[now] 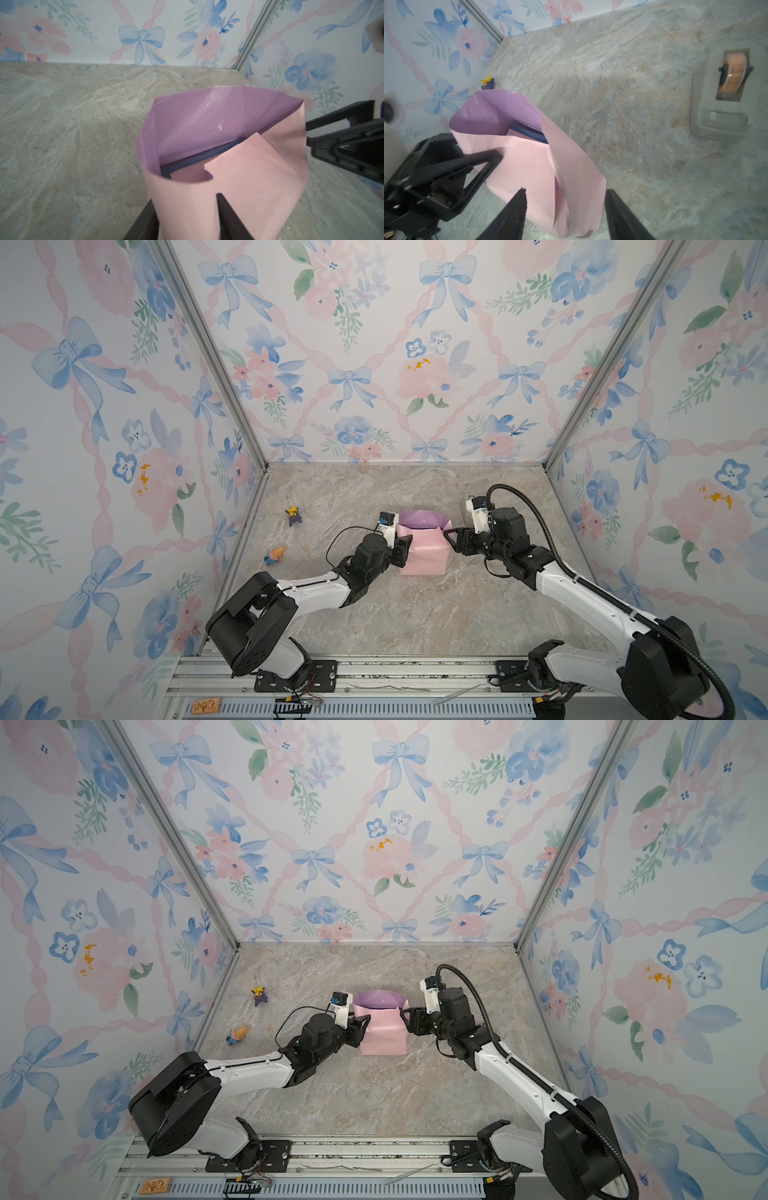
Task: Wrap a gift box in wrapping paper
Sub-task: Fold the wrapping paper for the gift box.
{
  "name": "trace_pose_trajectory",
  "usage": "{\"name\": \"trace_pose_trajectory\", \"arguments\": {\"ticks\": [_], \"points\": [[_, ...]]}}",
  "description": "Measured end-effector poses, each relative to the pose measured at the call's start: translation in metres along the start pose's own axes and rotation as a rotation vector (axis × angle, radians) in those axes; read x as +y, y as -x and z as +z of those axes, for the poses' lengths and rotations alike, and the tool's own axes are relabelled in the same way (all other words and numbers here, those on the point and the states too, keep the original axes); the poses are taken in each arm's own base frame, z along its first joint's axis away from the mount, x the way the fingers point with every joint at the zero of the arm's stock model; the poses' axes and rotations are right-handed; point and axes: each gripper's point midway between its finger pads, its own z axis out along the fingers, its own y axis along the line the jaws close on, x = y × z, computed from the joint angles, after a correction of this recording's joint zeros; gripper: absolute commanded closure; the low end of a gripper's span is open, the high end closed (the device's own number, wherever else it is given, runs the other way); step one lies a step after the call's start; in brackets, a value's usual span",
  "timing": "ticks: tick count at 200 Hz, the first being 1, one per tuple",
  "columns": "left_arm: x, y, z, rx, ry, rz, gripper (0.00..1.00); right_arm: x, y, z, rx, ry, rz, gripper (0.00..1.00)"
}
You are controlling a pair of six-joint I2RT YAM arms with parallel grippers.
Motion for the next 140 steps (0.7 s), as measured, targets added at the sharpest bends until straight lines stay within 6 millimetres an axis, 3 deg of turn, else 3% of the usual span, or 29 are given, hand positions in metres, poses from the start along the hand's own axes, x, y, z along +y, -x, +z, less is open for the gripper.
{"name": "trace_pose_trajectory", "arguments": {"ticks": [25, 52, 74, 104, 140], "points": [[-0.001, -0.001, 0.0, 0.0, 0.004, 0.002, 0.57, -0.001, -0.012, 0.02, 0.059, -0.005, 0.008, 0.44], [0.0, -0.001, 0.0, -0.002, 0.014, 0.004, 0.58, -0.003, -0.014, 0.031, 0.073, -0.018, 0.007, 0.6], [0.003, 0.0, -0.001, -0.008, 0.036, 0.002, 0.52, -0.002, -0.01, 0.032, 0.052, -0.045, -0.018, 0.69], [0.008, 0.002, -0.003, -0.017, 0.071, 0.002, 0.53, -0.002, -0.007, 0.033, 0.032, -0.069, -0.033, 0.74], [0.012, 0.003, -0.003, -0.025, 0.094, -0.011, 0.62, -0.001, -0.005, 0.034, 0.022, -0.076, -0.04, 0.77]]}}
